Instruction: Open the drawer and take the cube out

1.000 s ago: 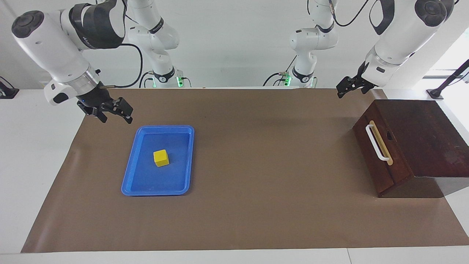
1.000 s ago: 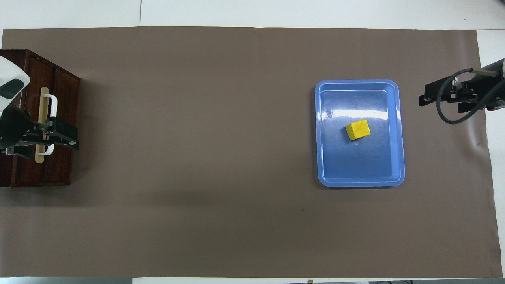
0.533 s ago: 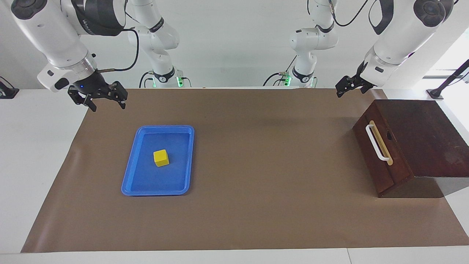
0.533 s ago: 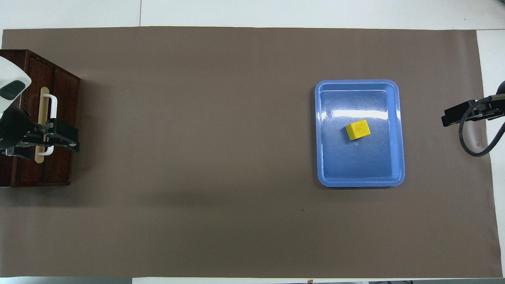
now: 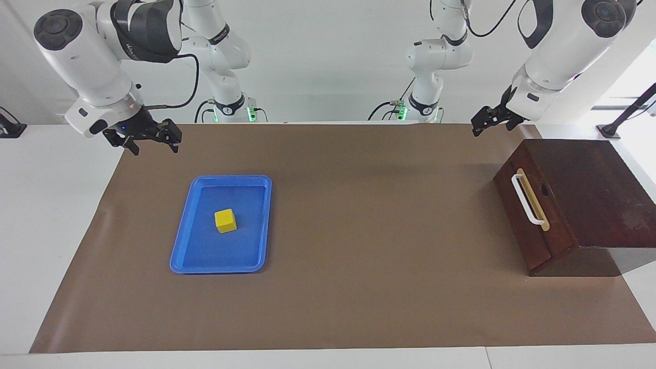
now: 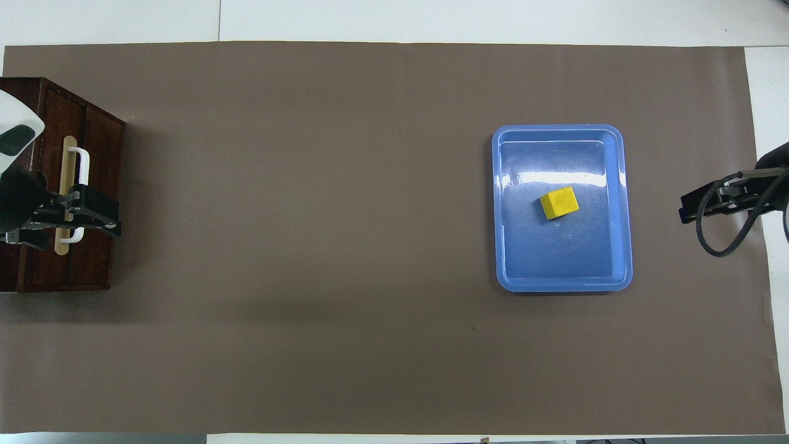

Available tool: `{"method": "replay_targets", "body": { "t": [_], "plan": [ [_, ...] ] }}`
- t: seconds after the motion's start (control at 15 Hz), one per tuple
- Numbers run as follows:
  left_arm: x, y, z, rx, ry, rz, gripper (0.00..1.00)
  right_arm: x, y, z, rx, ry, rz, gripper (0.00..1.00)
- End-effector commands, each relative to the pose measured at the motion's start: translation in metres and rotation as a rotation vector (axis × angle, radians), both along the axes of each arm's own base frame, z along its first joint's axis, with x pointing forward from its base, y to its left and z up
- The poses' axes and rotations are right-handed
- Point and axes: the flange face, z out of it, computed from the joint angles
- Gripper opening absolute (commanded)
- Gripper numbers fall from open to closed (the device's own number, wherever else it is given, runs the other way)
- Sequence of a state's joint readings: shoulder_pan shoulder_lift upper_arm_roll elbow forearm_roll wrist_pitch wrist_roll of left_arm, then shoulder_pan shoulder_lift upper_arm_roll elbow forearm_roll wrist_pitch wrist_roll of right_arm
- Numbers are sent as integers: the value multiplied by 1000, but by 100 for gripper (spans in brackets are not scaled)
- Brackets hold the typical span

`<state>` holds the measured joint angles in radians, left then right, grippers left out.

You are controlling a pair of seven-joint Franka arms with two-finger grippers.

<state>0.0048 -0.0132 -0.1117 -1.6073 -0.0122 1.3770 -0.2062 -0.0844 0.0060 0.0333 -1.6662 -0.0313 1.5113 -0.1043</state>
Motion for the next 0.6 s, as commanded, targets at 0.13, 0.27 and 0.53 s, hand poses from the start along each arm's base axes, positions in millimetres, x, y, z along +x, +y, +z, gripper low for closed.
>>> {"method": "replay_targets", "body": {
  "t": [0.13,0.27,0.53],
  "plan": [
    [-5,3,3,4,5,6,100,-15,6,18,-15,-30,-6,100],
    [-5,3,3,4,5,6,100,-13,5,16,-16,-31,-7,100],
    [-5,3,2,4,7,6,100,-12,4,17,-31,-39,-4,100]
  ]
}}
